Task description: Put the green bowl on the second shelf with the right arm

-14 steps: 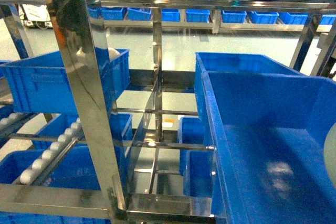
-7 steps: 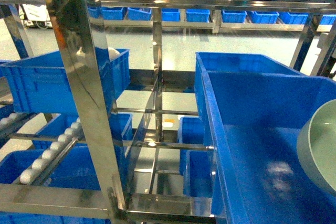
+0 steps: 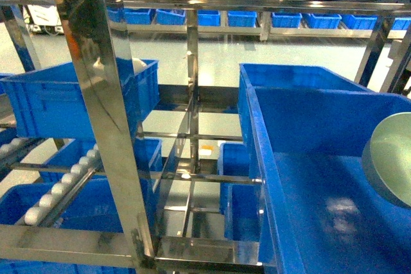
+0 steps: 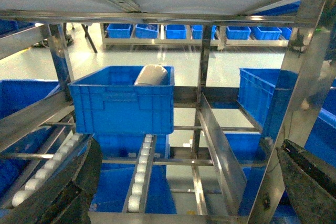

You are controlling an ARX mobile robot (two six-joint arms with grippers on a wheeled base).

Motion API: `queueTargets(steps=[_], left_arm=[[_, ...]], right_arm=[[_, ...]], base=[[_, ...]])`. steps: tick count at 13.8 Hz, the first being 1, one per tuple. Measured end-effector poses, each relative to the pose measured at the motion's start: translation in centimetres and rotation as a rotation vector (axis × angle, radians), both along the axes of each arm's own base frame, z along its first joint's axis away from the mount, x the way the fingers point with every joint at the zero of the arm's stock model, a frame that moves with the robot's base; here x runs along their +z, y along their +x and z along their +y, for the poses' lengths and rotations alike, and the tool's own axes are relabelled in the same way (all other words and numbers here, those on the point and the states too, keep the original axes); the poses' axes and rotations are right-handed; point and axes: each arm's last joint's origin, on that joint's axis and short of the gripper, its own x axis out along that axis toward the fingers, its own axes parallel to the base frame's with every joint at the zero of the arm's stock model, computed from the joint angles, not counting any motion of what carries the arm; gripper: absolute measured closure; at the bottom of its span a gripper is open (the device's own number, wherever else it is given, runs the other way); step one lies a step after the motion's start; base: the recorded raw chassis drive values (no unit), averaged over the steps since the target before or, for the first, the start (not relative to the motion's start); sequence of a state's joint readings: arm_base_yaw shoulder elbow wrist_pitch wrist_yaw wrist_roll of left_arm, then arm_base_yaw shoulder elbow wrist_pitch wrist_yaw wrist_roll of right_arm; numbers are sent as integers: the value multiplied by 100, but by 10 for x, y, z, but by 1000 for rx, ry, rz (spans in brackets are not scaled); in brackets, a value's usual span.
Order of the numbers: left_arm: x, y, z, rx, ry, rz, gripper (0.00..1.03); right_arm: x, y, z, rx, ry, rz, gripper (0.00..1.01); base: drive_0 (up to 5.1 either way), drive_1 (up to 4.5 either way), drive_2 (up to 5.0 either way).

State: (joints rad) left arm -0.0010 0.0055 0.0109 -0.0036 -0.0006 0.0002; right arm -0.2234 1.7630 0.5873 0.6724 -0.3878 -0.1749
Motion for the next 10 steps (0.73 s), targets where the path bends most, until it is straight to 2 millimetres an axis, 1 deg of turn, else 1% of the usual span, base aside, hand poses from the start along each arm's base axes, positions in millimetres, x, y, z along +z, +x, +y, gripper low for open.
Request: queueTargets(steps=[2, 3, 4, 5, 7, 8, 9, 10], left_arm=[[0, 0, 0, 0, 0, 0, 5], [0, 0, 0, 0, 0, 0, 5], [0, 0, 0, 0, 0, 0, 5], [0, 0, 0, 0, 0, 0, 5], [0, 0, 0, 0, 0, 0, 5], [0, 0, 0, -1, 0, 0, 5], [0, 0, 0, 0, 0, 0, 5], [0, 0, 0, 0, 0, 0, 5]], right_arm=[[-11, 22, -7, 8, -18, 27, 99], [-20, 34, -12, 13, -28, 57, 99], [-24, 41, -14, 21, -33, 73, 99], [-25, 49, -11, 42, -41, 77, 99], [-16, 81, 7, 120, -64, 52, 99], [-11, 92, 14, 146, -74, 39, 99], [-11, 98, 14, 149, -77, 43, 99], [-16, 99, 12, 148, -79, 60, 99]], base=[[0, 0, 0], [0, 0, 0], [0, 0, 0], [0, 0, 0], [0, 0, 0], [0, 0, 0], [0, 0, 0], [0, 0, 0]])
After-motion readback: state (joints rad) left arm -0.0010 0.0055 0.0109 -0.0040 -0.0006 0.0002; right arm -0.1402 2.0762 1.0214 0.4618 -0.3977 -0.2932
